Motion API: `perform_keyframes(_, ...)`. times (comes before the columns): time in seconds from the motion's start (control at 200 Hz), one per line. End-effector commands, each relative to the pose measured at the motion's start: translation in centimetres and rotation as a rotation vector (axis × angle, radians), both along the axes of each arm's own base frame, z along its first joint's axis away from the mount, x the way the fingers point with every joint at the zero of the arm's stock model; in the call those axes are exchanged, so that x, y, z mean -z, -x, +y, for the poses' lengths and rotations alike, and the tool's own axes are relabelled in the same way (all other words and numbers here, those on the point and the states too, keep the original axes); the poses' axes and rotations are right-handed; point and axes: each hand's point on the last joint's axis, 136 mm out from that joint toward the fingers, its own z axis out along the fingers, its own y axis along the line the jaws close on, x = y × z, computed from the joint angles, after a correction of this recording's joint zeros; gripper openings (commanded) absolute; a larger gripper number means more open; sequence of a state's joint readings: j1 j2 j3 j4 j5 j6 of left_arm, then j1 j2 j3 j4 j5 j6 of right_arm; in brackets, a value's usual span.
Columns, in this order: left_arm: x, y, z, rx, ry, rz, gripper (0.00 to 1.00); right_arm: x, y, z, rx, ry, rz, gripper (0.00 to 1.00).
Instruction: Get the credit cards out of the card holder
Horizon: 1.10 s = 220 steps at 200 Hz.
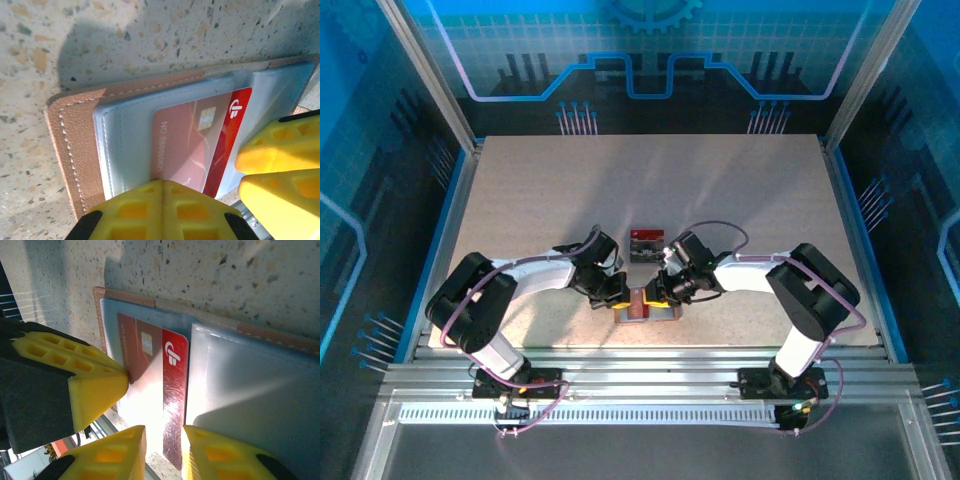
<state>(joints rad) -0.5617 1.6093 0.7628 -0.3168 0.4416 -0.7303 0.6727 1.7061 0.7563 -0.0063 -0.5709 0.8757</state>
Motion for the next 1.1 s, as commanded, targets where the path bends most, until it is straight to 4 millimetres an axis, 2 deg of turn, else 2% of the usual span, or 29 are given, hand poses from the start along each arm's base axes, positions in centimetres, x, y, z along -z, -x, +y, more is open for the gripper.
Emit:
perform_keyframes(0.0,1.2,1.2,1.0,0.001,-0.040,0.054,0.00,0.7,0.2,-0.1,-0.002,-0.009,0.033,0.25)
perform_keyframes(0.55,0.9,1.0,0.9,0.000,-0.035,0.048,0.00,1.5,0.6,-0.1,-0.004,0.008,0.050,0.20)
perform_keyframes(0.855,0.8,1.0,0.9,0.000,-0.033,0.044,0.00,0.5,0.4,0.1,-0.003,-0.007,0.029,0.13)
perform_keyframes(1.096,0.5,0.9,0.9,0.001,-0.031,0.039,0.00,-0.3,0.1,-0.7,0.015,0.009,0.002,0.08)
